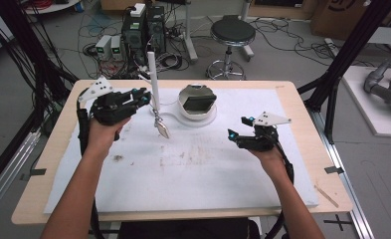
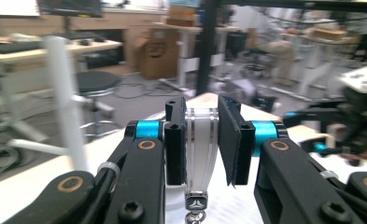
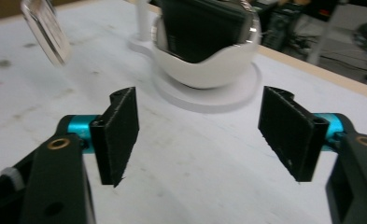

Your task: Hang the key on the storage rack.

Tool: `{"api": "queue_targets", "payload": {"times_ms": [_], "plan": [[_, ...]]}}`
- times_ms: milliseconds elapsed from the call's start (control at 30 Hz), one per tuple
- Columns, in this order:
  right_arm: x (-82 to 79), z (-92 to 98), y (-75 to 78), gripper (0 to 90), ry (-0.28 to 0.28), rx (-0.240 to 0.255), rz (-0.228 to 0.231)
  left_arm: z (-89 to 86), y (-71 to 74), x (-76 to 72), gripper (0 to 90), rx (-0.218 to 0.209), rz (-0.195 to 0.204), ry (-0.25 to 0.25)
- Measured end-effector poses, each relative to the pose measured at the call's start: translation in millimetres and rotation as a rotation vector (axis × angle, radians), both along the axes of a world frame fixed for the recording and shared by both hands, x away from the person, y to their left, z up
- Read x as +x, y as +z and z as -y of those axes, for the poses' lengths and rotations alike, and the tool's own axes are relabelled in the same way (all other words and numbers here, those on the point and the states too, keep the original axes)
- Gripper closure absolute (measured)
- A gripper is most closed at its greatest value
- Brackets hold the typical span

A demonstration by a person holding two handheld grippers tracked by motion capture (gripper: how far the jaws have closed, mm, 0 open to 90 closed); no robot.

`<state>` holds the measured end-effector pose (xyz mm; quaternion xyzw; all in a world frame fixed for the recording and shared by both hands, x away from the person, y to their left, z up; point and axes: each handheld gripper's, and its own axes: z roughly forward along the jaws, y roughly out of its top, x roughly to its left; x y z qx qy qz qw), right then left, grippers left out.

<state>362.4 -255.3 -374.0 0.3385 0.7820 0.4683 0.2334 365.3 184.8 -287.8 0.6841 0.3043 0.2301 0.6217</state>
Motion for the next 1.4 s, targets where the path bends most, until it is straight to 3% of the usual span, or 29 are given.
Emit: {"api": "queue_targets", "payload": {"times_ms": [100, 167, 433, 567, 733, 867, 1400], "plan": [[-0.3, 8.0, 1.2, 25.7, -0.033, -0.018, 0.005, -3.7, 2.2, 4.4, 73.1, 0.004, 0.001, 0.054], [-0.6, 13.4, 1.0, 25.5, -0.047, -0.020, -0.001, -5.8, 1.8, 8.1, 73.1, -0.003, -0.003, 0.056], [0.1, 23.4, -0.4, 25.5, -0.059, -0.006, -0.005, -11.5, -1.2, 30.9, 73.1, -0.089, -0.025, -0.025], [0.8, 24.1, -1.3, 25.5, -0.055, -0.003, -0.005, -14.5, 1.5, 50.1, 73.1, -0.127, -0.040, -0.056], [0.9, 26.8, -1.5, 25.6, -0.054, 0.000, 0.002, -15.3, 7.3, 70.0, 73.1, -0.130, -0.043, -0.083], [0.8, 30.9, -2.7, 25.6, -0.062, 0.013, -0.005, -16.7, 5.3, 84.6, 73.1, -0.125, -0.067, -0.096], [-1.4, 36.7, -4.2, 25.6, -0.068, 0.034, -0.011, -24.6, -12.4, 113.3, 73.0, -0.179, -0.125, -0.065]]}}
